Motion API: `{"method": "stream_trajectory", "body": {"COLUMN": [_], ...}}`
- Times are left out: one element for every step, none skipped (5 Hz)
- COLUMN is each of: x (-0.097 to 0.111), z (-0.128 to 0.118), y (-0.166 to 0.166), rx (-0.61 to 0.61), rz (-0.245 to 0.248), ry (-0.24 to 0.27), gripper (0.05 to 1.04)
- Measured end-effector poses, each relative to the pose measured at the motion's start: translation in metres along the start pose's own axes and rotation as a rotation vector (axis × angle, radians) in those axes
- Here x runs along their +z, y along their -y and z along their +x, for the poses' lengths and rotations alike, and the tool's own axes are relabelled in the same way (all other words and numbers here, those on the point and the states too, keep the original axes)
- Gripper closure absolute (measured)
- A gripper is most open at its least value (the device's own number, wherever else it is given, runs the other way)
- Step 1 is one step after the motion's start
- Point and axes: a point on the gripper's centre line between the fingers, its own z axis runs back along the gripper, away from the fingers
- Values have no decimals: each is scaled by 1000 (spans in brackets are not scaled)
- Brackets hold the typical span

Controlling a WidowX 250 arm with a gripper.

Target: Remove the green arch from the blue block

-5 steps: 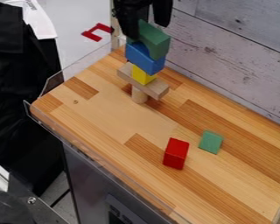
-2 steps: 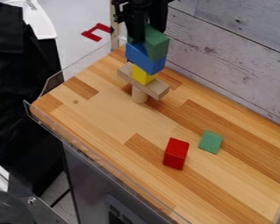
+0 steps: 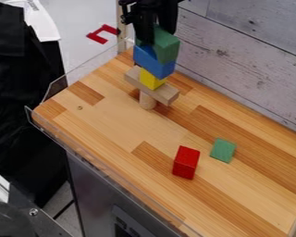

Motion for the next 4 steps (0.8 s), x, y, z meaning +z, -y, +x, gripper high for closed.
{"method": "stream_trajectory", "body": {"x": [16,28,28,9], "z": [-1,-1,-2,-9], "y": [-6,-16,-37,-62], "rx": [10,24,58,74], "rz": [-16,-22,-9,20], "ry": [25,48,41,0], "gripper": [534,534,534,534]}}
